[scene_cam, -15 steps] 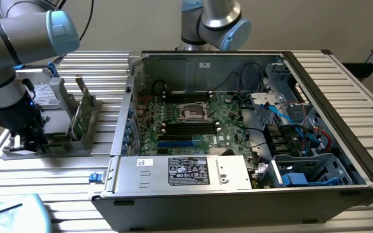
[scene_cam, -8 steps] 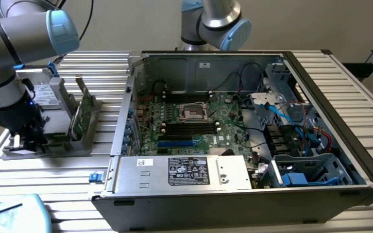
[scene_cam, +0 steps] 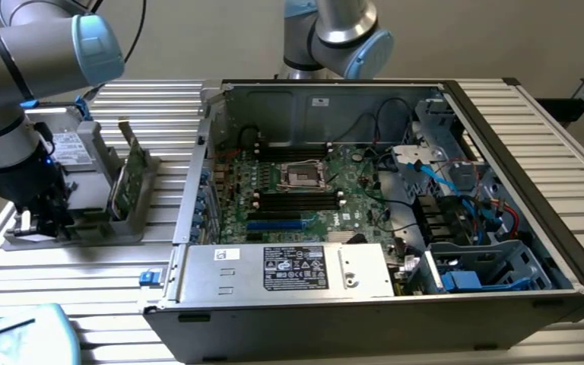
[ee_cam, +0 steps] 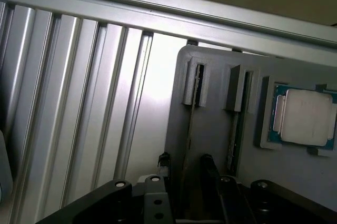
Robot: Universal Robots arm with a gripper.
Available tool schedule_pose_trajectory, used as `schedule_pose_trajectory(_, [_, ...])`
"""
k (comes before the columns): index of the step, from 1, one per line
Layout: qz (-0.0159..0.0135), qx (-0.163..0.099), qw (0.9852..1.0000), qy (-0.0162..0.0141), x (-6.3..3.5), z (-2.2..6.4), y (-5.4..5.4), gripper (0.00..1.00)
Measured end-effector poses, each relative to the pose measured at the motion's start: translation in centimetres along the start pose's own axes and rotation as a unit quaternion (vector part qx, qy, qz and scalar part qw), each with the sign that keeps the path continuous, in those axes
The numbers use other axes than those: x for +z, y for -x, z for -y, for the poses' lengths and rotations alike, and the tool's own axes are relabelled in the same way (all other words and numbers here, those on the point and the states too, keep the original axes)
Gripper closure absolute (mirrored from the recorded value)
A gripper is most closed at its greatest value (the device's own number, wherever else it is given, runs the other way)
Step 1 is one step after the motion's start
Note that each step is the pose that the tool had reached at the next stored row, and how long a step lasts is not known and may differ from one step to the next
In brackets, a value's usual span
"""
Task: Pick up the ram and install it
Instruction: 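Pick up the ram and move it above insertion slot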
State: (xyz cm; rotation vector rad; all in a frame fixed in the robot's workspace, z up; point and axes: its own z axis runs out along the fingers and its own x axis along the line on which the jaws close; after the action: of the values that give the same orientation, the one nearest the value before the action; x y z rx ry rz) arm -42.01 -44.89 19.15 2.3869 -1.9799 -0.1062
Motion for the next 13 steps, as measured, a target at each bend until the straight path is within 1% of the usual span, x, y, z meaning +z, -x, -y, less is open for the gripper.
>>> schedule_pose_trajectory(7, [0.0,0.0,1.0,0.0,0.0,0.0,0.0,0.63])
schedule_pose_trajectory(8, [0.0,0.0,1.0,0.0,0.0,0.0,0.0,0.65])
schedule_pose_trajectory(9, [0.0,0.0,1.0,0.0,0.0,0.0,0.0,0.65])
schedule_pose_trajectory(12, [0.0,0.0,1.0,0.0,0.0,0.0,0.0,0.85])
schedule_pose_trajectory(13, [0.0,0.0,1.0,0.0,0.0,0.0,0.0,0.85])
